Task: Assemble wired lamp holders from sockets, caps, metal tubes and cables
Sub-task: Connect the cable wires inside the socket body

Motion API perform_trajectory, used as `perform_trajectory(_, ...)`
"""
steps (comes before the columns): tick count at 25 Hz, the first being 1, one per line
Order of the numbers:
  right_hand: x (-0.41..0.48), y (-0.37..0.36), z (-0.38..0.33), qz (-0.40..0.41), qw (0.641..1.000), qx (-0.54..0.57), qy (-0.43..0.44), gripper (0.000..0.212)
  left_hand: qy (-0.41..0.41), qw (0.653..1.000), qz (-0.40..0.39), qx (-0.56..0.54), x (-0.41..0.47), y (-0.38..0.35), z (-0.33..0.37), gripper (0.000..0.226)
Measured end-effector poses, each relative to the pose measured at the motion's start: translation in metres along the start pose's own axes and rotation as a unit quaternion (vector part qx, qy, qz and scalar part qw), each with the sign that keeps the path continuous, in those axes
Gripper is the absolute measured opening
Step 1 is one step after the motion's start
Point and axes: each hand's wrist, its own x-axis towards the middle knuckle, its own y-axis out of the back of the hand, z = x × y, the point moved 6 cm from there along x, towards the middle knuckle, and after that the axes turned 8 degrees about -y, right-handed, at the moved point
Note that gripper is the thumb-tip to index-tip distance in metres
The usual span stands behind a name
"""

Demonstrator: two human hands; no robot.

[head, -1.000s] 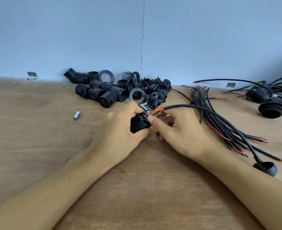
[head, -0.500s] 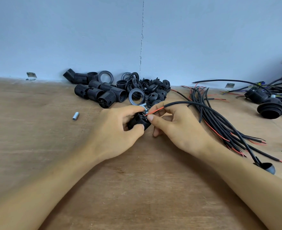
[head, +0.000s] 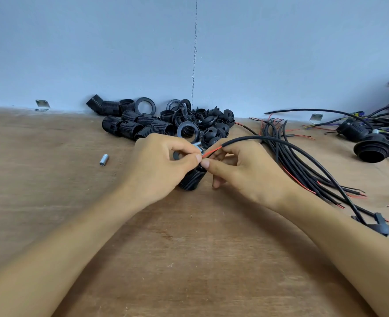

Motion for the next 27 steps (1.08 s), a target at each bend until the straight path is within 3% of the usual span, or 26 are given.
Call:
perform_trajectory(4, 0.002, -0.004, 0.008, -0.015, 0.994, 0.101, -0.048, 0.010, -0.014, 0.999, 0.019, 0.032, 0.001, -0.001, 0.004, 0.018)
perform_trajectory(8, 0.002, -0.014, 0.014, -0.029, 0.953, 0.285, -0.097, 0.008, -0.008, 0.999, 0.042, 0.025, -0.004, 0.002, 0.006, 0.020)
perform_trajectory(10, 0.002, -0.017, 0.014, -0.017, 0.941, 0.323, -0.097, 0.012, -0.012, 0.998, 0.057, 0.029, -0.007, 0.003, 0.008, 0.021)
perform_trajectory(18, 0.001, -0.005, 0.003, 0.065, 0.982, 0.175, -0.022, 0.009, -0.004, 0.993, 0.088, -0.074, -0.010, -0.018, -0.003, 0.013)
perform_trajectory(24, -0.006, -0.004, -0.002, 0.093, 0.992, 0.075, 0.028, 0.010, 0.032, 0.971, -0.056, -0.230, -0.009, -0.019, -0.022, 0.028)
perform_trajectory(27, -0.008, -0.002, -0.004, 0.101, 0.992, 0.061, 0.040, 0.009, 0.012, 0.966, -0.090, -0.241, -0.010, -0.021, -0.022, 0.033)
